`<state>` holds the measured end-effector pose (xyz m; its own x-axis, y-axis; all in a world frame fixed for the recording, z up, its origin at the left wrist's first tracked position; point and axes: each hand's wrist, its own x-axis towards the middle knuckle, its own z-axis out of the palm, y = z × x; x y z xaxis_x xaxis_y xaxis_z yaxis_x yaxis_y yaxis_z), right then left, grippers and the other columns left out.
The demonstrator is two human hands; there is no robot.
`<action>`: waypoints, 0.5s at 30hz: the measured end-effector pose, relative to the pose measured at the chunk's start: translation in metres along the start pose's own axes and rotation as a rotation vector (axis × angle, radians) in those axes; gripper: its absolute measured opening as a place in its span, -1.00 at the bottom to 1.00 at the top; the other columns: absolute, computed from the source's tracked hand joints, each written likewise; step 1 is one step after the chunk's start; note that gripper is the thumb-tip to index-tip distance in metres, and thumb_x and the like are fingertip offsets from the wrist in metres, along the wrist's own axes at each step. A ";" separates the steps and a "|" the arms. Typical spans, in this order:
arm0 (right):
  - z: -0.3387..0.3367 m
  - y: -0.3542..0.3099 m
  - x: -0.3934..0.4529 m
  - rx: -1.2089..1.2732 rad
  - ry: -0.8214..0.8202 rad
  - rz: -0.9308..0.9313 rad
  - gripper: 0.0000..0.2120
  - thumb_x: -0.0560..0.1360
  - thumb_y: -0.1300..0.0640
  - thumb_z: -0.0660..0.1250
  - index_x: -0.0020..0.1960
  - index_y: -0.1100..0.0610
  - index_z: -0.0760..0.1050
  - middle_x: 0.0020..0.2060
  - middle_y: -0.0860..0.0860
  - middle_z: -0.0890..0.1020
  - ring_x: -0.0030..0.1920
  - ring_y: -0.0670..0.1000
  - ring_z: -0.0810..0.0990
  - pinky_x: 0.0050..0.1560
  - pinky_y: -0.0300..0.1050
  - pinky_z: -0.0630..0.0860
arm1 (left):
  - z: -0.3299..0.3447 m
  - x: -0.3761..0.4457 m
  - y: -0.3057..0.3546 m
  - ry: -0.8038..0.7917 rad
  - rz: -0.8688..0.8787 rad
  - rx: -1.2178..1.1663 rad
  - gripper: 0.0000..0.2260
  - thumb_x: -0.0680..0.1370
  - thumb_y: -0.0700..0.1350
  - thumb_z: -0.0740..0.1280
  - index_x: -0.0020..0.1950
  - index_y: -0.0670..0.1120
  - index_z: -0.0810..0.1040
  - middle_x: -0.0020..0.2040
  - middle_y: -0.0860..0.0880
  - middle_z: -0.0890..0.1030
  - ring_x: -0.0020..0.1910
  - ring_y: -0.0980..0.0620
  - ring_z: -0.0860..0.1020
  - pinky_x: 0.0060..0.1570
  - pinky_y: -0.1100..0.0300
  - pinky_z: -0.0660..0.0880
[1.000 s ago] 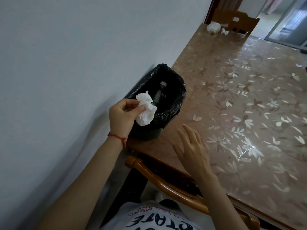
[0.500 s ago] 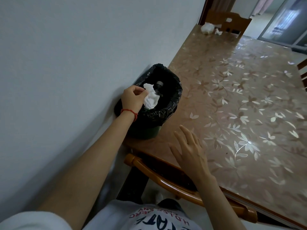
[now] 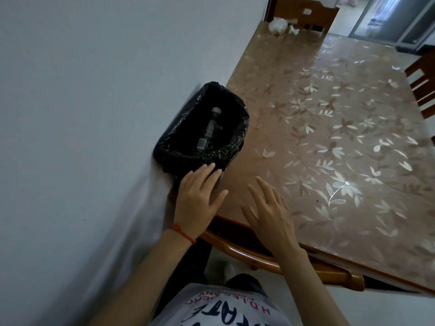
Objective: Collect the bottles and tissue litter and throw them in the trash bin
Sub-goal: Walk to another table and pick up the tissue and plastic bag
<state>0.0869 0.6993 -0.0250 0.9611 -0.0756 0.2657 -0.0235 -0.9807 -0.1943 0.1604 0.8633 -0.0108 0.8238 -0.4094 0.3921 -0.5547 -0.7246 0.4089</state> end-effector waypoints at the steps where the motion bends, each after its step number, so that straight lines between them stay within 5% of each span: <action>1: 0.000 0.000 -0.003 -0.005 0.004 0.014 -0.53 0.52 -0.10 0.09 0.23 0.20 0.47 0.28 0.20 0.49 0.24 0.17 0.49 0.15 0.03 0.48 | 0.004 -0.008 -0.001 -0.036 0.043 0.051 -0.59 0.52 0.08 0.17 0.22 -0.15 0.51 0.21 -0.15 0.57 0.23 -0.08 0.49 0.24 -0.03 0.38; 9: 0.001 0.014 -0.039 -0.062 -0.001 0.209 -0.56 0.52 -0.08 0.11 0.21 0.20 0.48 0.26 0.21 0.50 0.23 0.18 0.51 0.13 0.07 0.50 | 0.023 -0.021 -0.003 -0.277 0.120 0.184 -0.47 0.58 0.17 -0.06 0.27 -0.15 0.46 0.24 -0.16 0.55 0.23 -0.13 0.51 0.20 -0.08 0.41; 15: -0.009 0.027 -0.072 -0.052 0.020 0.378 -0.54 0.51 -0.09 0.12 0.23 0.19 0.48 0.27 0.18 0.49 0.23 0.16 0.51 0.12 0.06 0.50 | 0.039 -0.016 0.020 -0.335 0.240 0.146 -0.51 0.56 0.14 0.03 0.28 -0.15 0.45 0.26 -0.16 0.53 0.25 -0.14 0.49 0.22 -0.10 0.41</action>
<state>0.0148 0.6764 -0.0412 0.8765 -0.4366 0.2027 -0.3897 -0.8908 -0.2336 0.1404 0.8339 -0.0408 0.6790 -0.7159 0.1628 -0.7328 -0.6477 0.2086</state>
